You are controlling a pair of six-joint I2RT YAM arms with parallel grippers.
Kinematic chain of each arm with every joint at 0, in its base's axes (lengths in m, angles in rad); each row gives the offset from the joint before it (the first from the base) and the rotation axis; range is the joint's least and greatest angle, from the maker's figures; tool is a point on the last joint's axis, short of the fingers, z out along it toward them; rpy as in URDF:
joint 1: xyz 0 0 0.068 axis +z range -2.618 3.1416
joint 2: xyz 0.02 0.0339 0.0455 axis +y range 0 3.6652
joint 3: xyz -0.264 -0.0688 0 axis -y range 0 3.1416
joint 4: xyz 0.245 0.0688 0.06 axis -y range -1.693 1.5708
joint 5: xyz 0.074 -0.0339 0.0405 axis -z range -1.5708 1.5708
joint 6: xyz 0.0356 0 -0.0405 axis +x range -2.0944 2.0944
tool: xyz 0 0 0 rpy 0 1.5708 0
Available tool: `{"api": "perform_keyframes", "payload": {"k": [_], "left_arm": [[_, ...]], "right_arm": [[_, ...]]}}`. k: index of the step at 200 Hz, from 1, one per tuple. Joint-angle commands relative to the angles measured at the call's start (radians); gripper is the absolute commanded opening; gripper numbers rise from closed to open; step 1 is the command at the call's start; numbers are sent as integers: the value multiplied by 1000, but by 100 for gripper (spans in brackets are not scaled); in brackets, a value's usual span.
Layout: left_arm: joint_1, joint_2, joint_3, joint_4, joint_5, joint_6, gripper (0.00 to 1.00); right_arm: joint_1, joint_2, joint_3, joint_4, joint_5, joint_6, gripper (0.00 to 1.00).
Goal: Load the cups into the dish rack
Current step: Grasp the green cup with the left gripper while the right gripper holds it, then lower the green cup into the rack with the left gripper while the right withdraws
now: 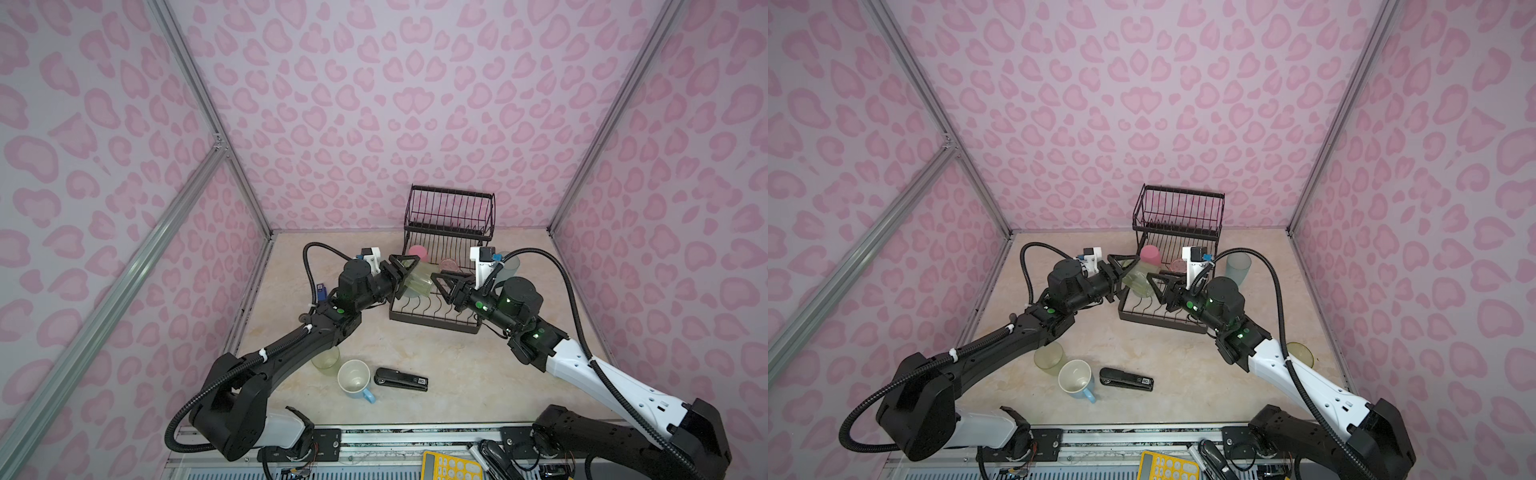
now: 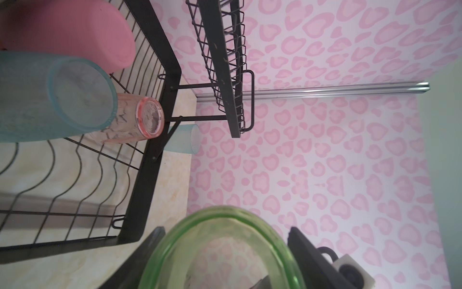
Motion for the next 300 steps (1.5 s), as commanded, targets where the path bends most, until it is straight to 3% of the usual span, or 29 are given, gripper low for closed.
{"api": "perform_keyframes", "payload": {"k": [1, 42, 64, 104, 176, 231, 300], "left_arm": [[-13, -10, 40, -106, -110, 178, 64], [-96, 35, 149, -250, -255, 395, 64], [-160, 73, 202, -282, -345, 505, 64], [-266, 204, 342, -384, -526, 700, 64], [-400, 465, 534, -418, -758, 919, 64], [-425, 630, 663, -438, -809, 974, 64], [-435, 730, 689, -391, -817, 981, 64]], "right_arm": [[-30, -40, -5, -141, 94, -31, 48], [-139, -92, 4, -405, 217, -68, 49], [-214, -117, -10, -488, 222, -64, 49], [-326, -213, -70, -542, 192, -52, 51], [-447, -317, -151, -577, 143, -47, 52], [-500, -352, -205, -580, 104, -34, 52], [-517, -363, -223, -573, 104, -39, 52]]}}
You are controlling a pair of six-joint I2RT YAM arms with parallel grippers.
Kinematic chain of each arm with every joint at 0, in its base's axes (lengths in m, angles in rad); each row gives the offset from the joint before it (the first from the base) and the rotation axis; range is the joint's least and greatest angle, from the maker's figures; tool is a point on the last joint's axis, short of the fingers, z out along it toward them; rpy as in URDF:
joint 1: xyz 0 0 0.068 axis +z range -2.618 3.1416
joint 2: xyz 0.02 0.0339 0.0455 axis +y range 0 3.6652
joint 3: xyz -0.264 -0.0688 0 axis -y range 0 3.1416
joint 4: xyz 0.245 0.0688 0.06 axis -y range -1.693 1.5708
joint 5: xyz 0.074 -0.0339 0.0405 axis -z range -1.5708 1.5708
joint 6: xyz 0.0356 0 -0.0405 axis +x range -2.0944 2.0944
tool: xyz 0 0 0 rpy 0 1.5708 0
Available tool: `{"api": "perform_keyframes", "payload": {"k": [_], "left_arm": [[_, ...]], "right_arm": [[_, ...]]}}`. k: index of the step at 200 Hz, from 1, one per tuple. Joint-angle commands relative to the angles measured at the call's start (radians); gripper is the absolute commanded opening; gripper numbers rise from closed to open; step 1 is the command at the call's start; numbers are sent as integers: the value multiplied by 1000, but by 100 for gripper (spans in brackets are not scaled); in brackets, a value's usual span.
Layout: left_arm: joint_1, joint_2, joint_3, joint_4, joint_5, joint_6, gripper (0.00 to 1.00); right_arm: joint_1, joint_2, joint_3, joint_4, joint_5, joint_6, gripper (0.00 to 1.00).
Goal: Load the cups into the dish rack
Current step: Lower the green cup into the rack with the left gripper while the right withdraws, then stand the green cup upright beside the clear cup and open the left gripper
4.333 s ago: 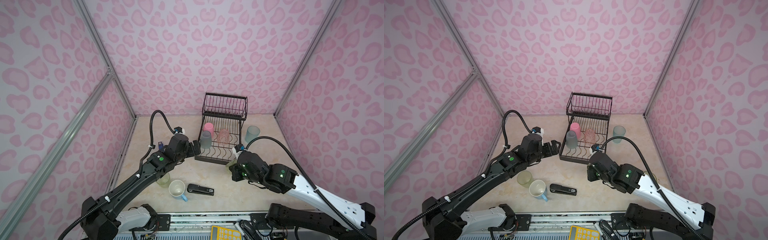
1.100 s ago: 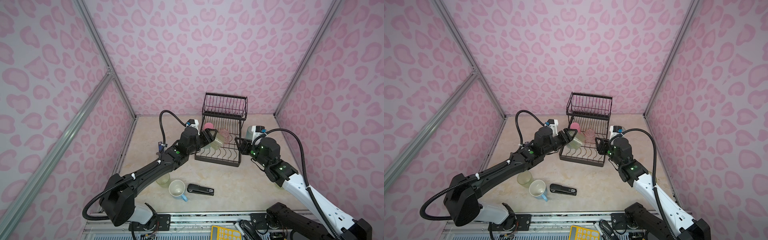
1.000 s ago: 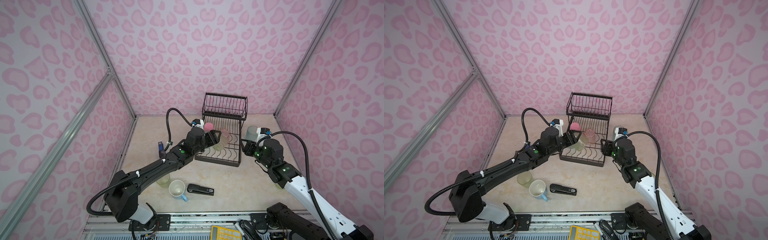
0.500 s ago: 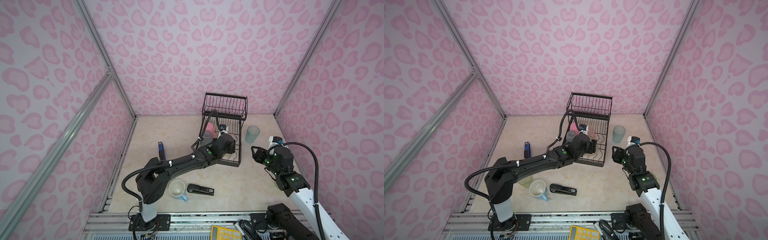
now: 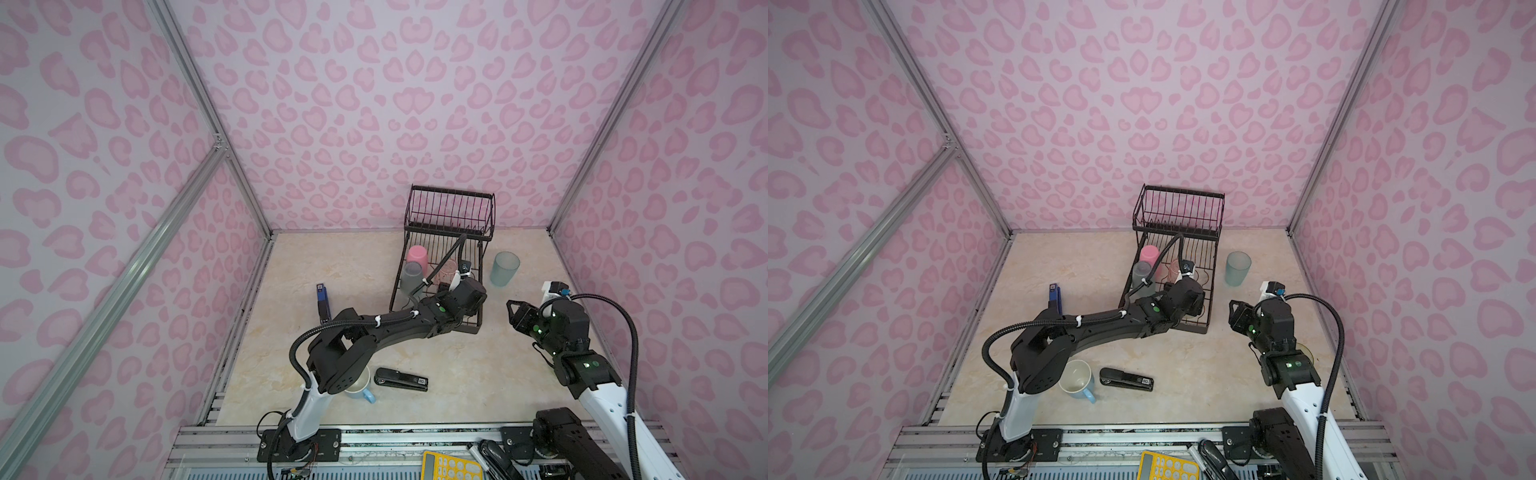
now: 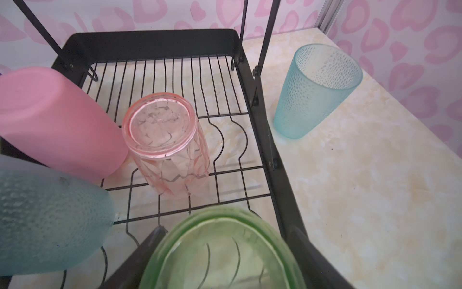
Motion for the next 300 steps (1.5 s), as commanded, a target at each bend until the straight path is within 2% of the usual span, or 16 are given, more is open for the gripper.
{"api": "perform_keyframes", "payload": {"k": [1, 76, 115, 225, 300], "left_arm": [[-4, 26, 20, 56, -27, 14, 64], [-11, 118, 60, 131, -50, 23, 64], [-15, 123, 11, 222, -72, 43, 65], [-27, 155, 20, 221, -90, 60, 73], [-28, 119, -11, 232, -101, 63, 91]], "right_arm": [[-1, -2, -11, 20, -5, 1, 52], [-6, -40, -31, -3, 8, -6, 52], [-9, -48, -34, -8, 10, -1, 52], [-13, -28, -38, -12, 1, 24, 52], [-18, -16, -13, -36, 2, 19, 53]]}}
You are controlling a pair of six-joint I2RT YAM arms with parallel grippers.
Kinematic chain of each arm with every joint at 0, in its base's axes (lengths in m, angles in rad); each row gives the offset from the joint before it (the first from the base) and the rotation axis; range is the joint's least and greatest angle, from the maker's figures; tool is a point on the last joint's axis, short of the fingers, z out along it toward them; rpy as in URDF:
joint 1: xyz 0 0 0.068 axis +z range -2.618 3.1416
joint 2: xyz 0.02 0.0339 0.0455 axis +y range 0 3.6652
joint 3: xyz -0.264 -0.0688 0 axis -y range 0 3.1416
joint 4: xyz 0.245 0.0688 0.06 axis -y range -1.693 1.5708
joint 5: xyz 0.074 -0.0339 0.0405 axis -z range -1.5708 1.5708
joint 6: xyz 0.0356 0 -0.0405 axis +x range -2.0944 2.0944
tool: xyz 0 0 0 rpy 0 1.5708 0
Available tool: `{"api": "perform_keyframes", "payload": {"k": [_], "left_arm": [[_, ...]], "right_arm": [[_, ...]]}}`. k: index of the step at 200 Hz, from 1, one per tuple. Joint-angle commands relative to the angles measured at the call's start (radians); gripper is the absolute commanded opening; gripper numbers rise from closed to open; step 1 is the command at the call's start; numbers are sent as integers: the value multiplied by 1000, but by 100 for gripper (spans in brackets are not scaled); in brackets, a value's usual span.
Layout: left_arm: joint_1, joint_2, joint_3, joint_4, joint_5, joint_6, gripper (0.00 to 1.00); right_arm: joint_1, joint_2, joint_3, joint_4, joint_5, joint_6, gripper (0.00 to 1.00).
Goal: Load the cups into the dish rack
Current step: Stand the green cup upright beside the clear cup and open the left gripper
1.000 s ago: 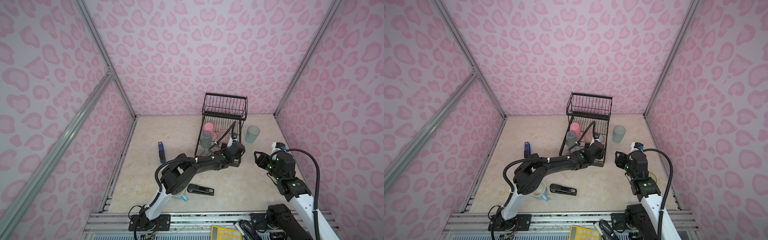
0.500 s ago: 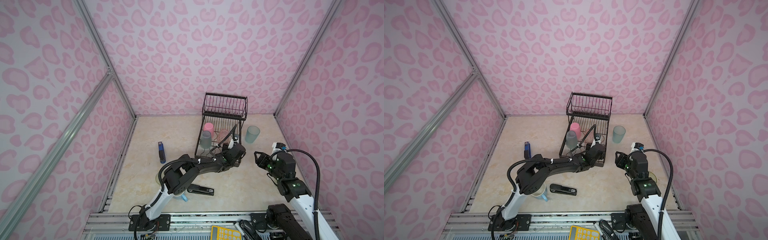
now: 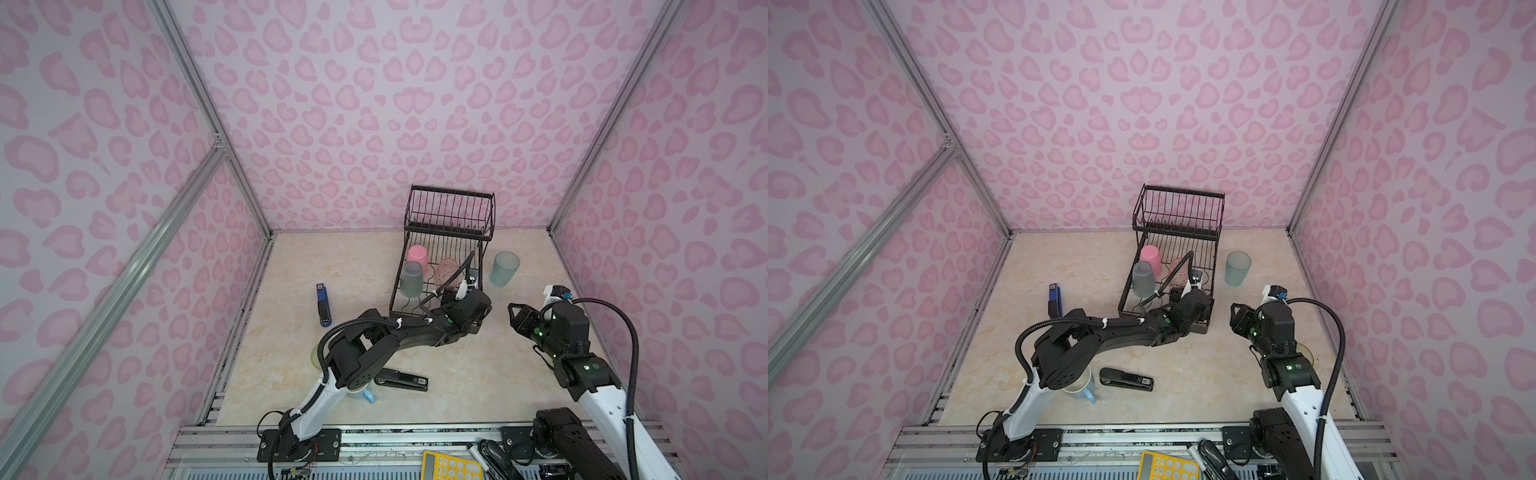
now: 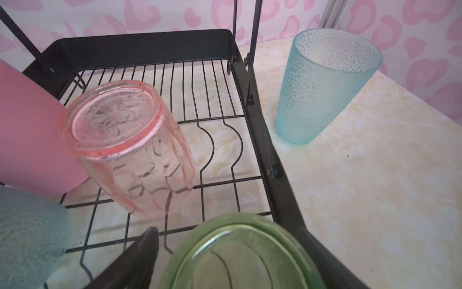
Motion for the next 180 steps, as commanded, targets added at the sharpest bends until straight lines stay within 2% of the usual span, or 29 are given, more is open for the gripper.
{"api": "perform_keyframes", "payload": {"k": [1, 77, 147, 180], "left_arm": [[-1, -23, -11, 10, -14, 2, 91], [-3, -148, -104, 68, 0, -1, 99], [-25, -312, -233, 154, 94, 9, 100], [-30, -383, -288, 125, 143, 3, 100]], "right_arm": [[-2, 3, 10, -22, -2, -7, 53], [-7, 14, 66, -129, 26, -20, 58], [-19, 118, 224, -394, 174, 2, 61], [-46, 147, 288, -500, 216, 38, 61]]}}
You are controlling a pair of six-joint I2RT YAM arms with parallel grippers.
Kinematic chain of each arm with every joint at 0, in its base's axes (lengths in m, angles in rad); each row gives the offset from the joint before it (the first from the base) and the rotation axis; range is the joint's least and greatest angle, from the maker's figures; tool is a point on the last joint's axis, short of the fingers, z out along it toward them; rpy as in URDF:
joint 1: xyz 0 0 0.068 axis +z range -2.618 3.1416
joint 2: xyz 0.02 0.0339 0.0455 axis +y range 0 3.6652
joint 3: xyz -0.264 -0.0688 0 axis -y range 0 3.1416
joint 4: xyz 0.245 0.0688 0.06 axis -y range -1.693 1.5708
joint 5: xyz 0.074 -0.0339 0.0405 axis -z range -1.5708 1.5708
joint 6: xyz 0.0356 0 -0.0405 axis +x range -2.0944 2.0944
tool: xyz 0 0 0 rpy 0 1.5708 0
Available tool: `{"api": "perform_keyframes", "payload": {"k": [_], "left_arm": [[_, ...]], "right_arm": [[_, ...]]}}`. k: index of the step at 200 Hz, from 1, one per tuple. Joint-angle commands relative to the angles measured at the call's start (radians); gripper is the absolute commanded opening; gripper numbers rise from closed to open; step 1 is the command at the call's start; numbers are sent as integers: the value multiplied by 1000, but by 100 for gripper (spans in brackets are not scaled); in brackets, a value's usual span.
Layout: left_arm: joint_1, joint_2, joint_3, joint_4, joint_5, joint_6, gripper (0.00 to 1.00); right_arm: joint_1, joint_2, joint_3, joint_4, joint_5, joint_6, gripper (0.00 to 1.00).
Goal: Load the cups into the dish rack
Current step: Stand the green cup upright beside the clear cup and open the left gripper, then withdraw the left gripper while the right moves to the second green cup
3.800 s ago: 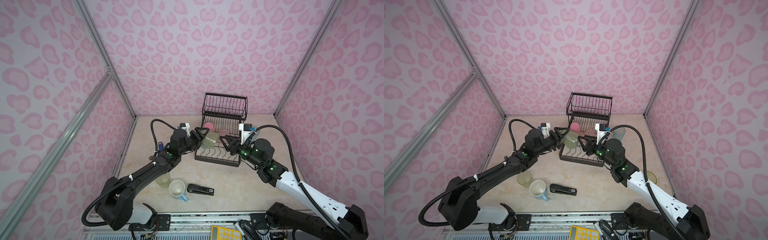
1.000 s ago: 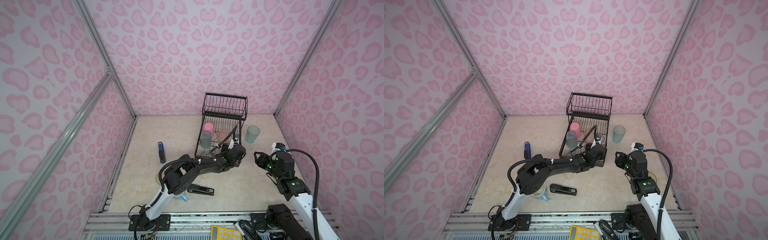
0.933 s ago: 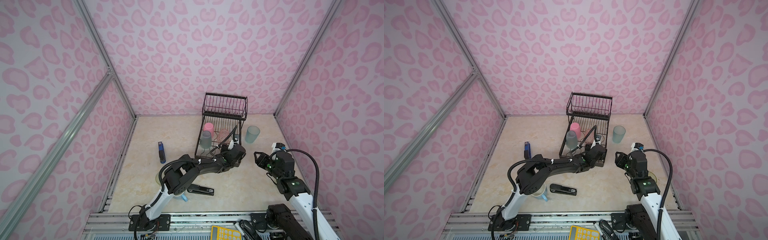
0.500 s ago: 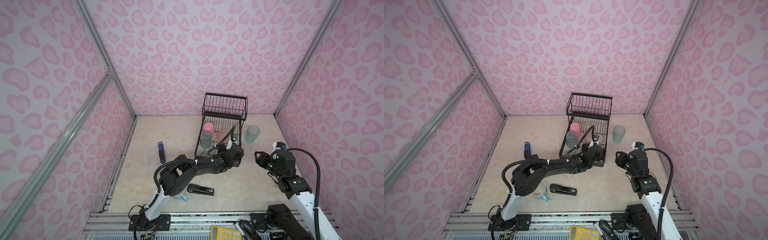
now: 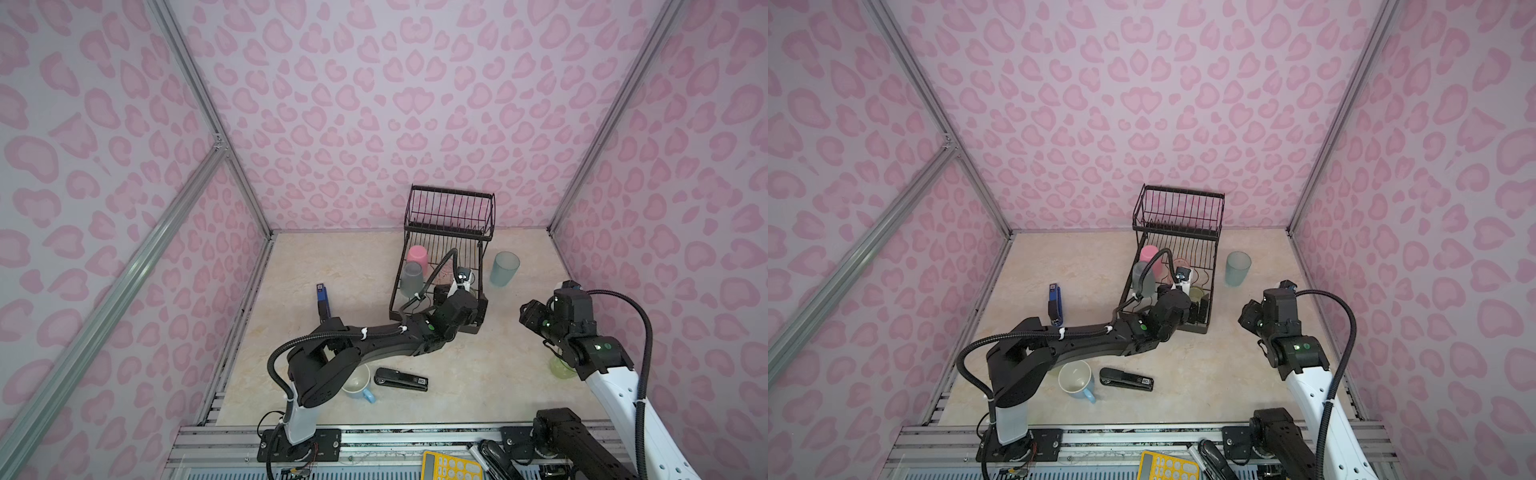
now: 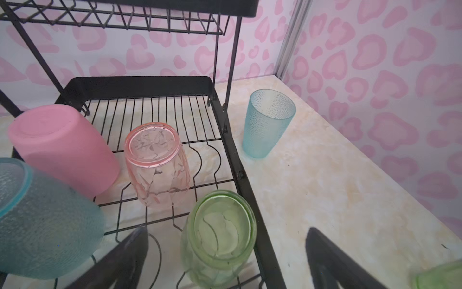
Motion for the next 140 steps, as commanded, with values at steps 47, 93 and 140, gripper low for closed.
{"api": "perform_keyframes", "payload": {"k": [47, 93, 140], "left_arm": [[0, -188, -98, -6, 89, 6, 99], [0, -289, -146, -132, 75, -15, 99], [1, -372, -229, -141, 100, -55, 98]], "right_arm": [[-83, 40, 87, -200, 34, 37, 61], [-104, 58, 139, -281, 54, 22, 60], [-167, 91, 137, -343, 82, 27, 60]]}}
